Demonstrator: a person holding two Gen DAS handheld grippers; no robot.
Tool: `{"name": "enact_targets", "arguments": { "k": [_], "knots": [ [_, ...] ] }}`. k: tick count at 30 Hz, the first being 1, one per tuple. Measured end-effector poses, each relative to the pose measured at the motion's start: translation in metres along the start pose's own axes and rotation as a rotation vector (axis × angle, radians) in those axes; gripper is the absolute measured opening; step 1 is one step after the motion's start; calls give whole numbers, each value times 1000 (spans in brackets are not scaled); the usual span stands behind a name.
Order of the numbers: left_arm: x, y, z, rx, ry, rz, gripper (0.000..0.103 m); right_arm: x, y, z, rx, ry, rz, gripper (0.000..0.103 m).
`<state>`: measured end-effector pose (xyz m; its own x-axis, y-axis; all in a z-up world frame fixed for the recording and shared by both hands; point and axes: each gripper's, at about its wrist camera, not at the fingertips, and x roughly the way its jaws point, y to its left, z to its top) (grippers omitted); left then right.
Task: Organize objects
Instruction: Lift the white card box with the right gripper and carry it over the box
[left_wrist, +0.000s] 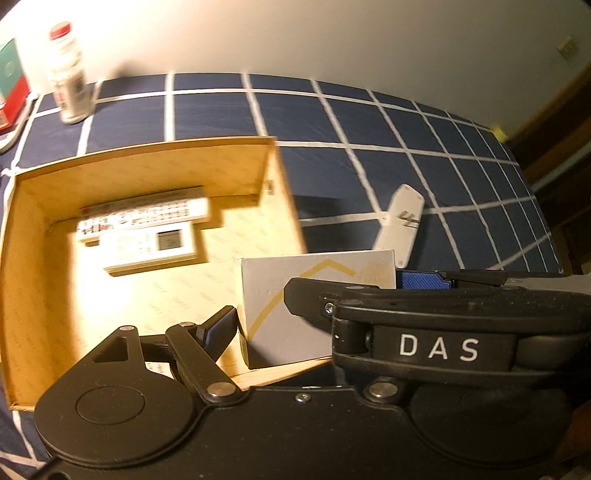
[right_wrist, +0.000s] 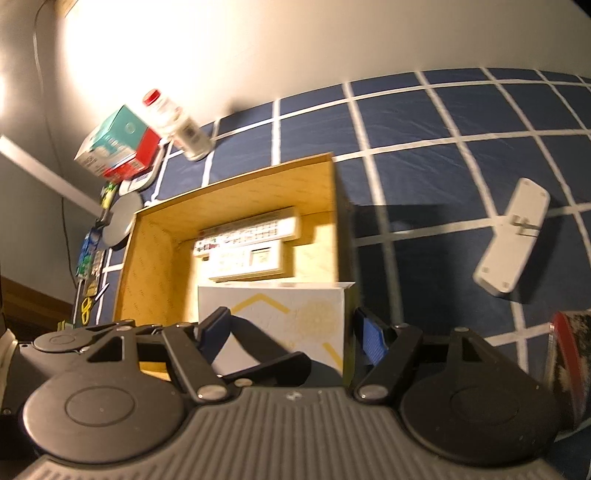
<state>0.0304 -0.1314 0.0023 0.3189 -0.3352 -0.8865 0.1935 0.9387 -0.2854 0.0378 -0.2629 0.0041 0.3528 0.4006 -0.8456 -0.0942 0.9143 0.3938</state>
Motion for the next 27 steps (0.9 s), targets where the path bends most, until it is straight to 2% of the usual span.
{"name": "enact_targets", "arguments": {
  "k": [14, 27],
  "knots": [
    [-8, 86, -6, -120, 2, 34, 76, 59, 71, 7, -87, 85, 35, 72],
    [32, 138, 4, -180, 85, 21, 76, 125, 82, 20, -78, 190, 23, 72]
  ]
}}
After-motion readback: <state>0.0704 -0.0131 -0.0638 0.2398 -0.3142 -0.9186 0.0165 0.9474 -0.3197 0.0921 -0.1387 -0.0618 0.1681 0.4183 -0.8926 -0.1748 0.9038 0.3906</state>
